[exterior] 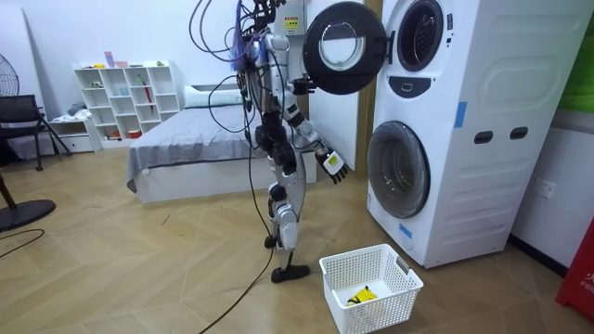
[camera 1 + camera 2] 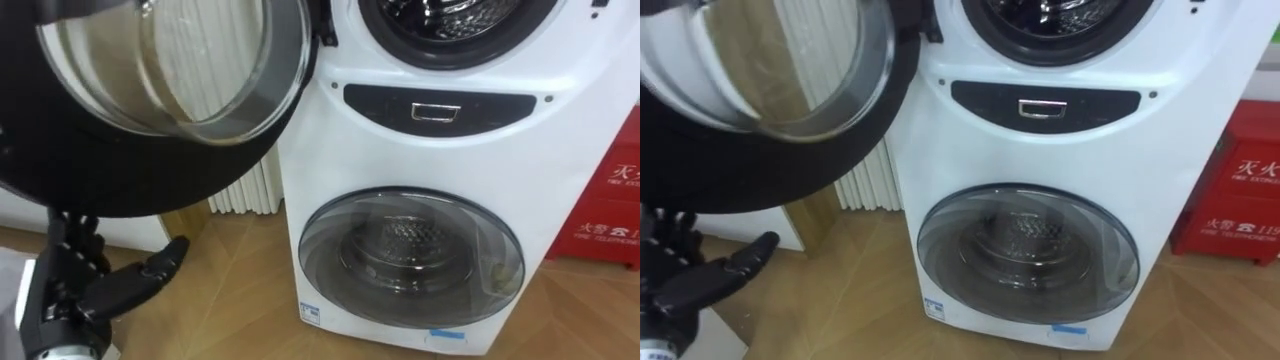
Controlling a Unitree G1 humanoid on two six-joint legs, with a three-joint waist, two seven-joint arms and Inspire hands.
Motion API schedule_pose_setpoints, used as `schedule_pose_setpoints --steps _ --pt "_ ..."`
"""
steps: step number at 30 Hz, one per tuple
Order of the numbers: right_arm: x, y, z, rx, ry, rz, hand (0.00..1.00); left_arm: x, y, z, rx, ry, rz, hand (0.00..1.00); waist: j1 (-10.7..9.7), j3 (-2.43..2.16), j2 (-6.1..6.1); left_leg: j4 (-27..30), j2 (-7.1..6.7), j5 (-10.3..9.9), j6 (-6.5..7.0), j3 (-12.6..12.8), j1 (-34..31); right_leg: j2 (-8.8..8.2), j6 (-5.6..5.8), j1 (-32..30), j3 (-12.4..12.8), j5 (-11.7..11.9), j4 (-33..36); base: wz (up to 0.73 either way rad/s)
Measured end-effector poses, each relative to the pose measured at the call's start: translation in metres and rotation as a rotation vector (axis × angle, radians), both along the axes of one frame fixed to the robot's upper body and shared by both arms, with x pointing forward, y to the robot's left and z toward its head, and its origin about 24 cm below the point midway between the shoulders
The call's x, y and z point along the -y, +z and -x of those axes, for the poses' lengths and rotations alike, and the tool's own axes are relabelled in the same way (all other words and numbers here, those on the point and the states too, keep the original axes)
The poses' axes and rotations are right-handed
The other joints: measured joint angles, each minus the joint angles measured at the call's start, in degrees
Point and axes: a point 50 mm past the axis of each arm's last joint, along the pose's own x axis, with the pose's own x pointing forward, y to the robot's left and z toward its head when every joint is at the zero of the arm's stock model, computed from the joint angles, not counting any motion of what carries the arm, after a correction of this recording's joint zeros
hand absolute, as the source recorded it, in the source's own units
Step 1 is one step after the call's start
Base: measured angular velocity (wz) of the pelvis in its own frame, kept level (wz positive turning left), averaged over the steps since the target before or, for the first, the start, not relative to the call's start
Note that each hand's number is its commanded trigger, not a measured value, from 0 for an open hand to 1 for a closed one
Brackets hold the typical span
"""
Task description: Pick clothes from washing machine
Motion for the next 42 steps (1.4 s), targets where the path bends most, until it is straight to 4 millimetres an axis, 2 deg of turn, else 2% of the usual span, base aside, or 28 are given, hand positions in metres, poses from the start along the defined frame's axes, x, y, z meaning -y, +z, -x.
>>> schedule_pose_setpoints --steps 7,17,22,31,34,42 --pt "-0.003 -0.003 0.002 -0.02 0.003 0.01 0.0 0.011 0.0 -0.001 0.024 -0.037 0.047 0.0 1.3 0.12 -0.42 0.0 0.0 0.1 0.06 0.2 -0.2 0.0 0.07 -0.3 0.2 0.2 0.0 0.0" --pt "-0.003 -0.003 0.001 0.002 -0.003 0.037 0.0 0.012 0.005 -0.001 0.063 -0.038 0.08 0.0 2.0 0.37 -0.32 0.0 0.06 0.0 0.0 0.2 -1.3 0.05 -0.64 -1.5 0.2 0.6 -0.1 0.0" --pt "-0.003 -0.002 0.0 0.024 0.002 0.038 0.0 0.012 0.008 -0.001 0.077 -0.041 0.102 0.0 2.4 0.37 -0.32 0.1 0.04 0.0 -0.01 0.1 -1.5 0.04 -0.65 -1.7 0.1 0.5 -0.1 0.0" --pt "-0.007 -0.001 -0.007 0.044 0.004 0.024 0.0 0.023 0.009 -0.002 0.127 -0.07 0.297 0.0 2.4 0.47 -0.15 0.7 -0.02 -0.1 0.02 -0.2 -1.7 0.03 -0.64 -1.5 0.0 0.5 -0.1 0.02" --pt "-0.007 0.0 -0.008 0.046 0.003 0.018 0.0 0.027 0.009 -0.002 0.129 -0.081 0.31 0.0 2.3 0.61 0.06 1.1 0.0 -0.1 0.04 -0.1 -1.9 0.04 -0.6 -1.6 0.2 0.5 0.0 -0.02" --pt "-0.007 0.0 -0.007 0.045 0.004 0.021 0.0 0.03 0.008 0.0 0.152 -0.074 0.399 0.0 1.3 0.62 0.09 1.9 0.09 -0.3 0.38 0.9 -2.0 0.04 0.02 -1.8 1.4 0.9 0.1 -0.06"
